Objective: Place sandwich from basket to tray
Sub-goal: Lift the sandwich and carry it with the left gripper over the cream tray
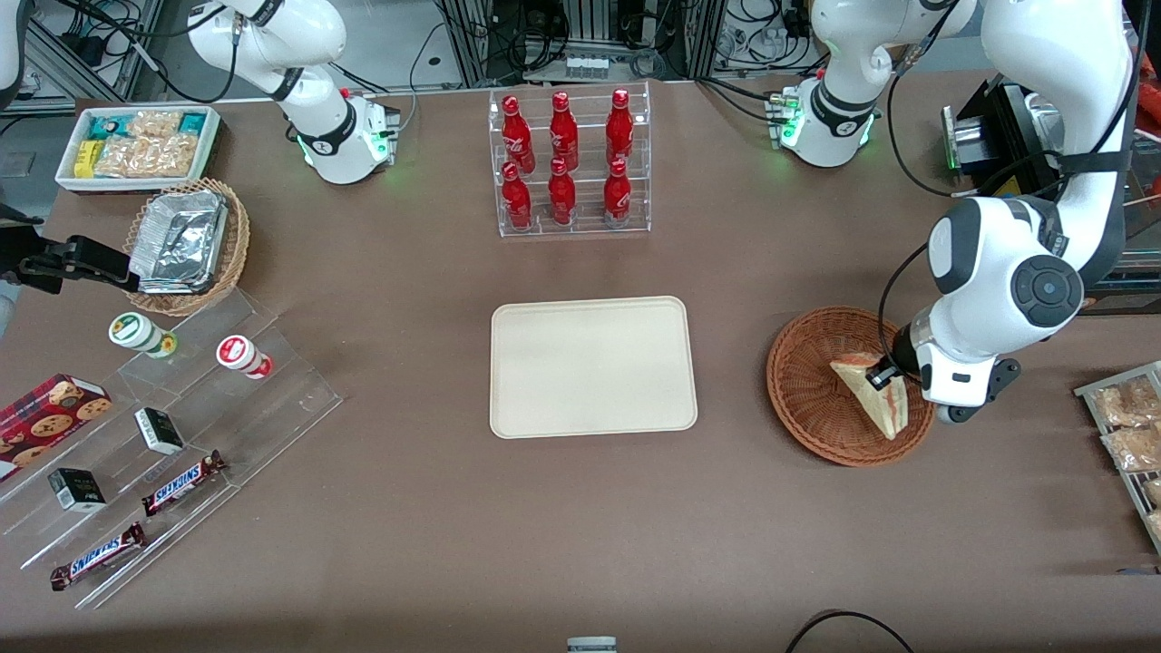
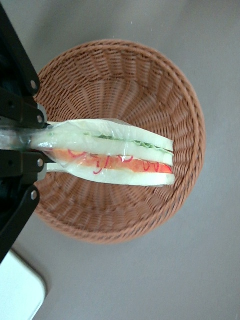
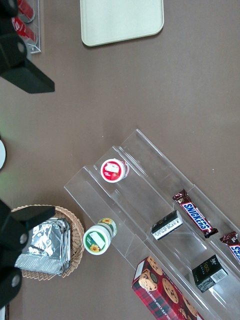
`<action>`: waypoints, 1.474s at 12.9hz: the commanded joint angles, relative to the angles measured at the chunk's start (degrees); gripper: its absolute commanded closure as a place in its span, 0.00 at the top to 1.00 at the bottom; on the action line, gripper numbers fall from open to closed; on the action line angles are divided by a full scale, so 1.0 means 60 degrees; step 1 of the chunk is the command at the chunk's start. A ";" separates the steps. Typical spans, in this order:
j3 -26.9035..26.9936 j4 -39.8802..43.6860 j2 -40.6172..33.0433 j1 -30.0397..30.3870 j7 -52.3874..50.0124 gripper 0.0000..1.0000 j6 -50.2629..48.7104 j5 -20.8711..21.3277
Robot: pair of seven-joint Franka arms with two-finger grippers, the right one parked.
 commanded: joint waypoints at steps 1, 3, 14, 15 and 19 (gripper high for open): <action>-0.0143 0.0299 0.0123 -0.0759 -0.0011 0.00 -0.0227 -0.0010; -0.0143 0.0648 0.0428 -0.1492 -0.0040 0.00 -0.0227 -0.0010; -0.0114 0.4983 0.3825 -0.5432 -0.3025 0.00 -0.1252 0.0048; -0.0114 0.5277 0.4090 -0.5668 -0.3290 0.00 -0.1252 0.0194; -0.0114 0.5763 0.4546 -0.6211 -0.3673 0.00 -0.1238 0.0283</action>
